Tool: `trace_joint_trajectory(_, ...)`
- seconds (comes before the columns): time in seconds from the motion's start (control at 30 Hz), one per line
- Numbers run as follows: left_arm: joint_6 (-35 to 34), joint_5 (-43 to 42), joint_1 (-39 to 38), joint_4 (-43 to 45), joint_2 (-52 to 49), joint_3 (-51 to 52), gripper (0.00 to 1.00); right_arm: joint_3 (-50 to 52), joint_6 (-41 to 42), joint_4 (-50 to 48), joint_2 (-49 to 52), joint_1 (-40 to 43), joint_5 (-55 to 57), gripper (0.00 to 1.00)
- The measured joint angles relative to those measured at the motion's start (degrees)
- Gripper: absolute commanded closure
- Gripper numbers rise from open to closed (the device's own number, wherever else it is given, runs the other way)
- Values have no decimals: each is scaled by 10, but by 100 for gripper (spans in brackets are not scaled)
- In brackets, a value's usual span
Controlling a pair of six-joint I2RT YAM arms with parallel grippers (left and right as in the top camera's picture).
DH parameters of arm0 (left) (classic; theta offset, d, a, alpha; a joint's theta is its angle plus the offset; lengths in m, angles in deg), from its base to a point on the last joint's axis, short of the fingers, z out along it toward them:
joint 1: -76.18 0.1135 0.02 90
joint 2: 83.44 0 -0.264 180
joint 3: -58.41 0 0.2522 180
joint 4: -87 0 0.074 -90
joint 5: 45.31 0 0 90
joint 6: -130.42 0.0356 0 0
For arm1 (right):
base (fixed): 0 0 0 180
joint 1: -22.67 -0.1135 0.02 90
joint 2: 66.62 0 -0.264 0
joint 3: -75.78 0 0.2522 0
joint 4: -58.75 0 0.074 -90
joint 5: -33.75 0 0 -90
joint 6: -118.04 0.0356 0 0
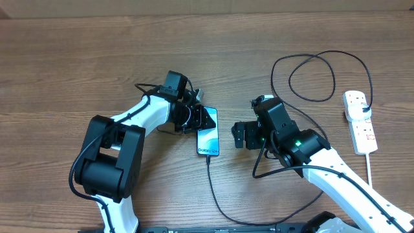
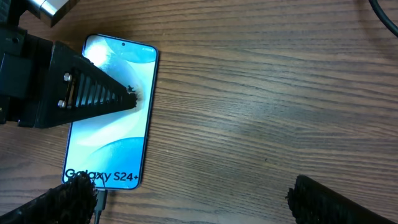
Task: Plug charger to phone and switch on socket
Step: 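Lower the phone flat onto the table with the left gripper, then open the left gripper and release the phone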
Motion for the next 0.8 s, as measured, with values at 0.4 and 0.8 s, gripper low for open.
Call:
trace_joint_trajectory(0.4, -6, 2, 0, -28, 0, -7, 60, 0, 0, -1, 0, 0, 0, 0)
trace_joint_trajectory(0.8, -44, 28, 0, -52, -1, -23, 56, 0, 0, -2, 0, 0, 0, 0)
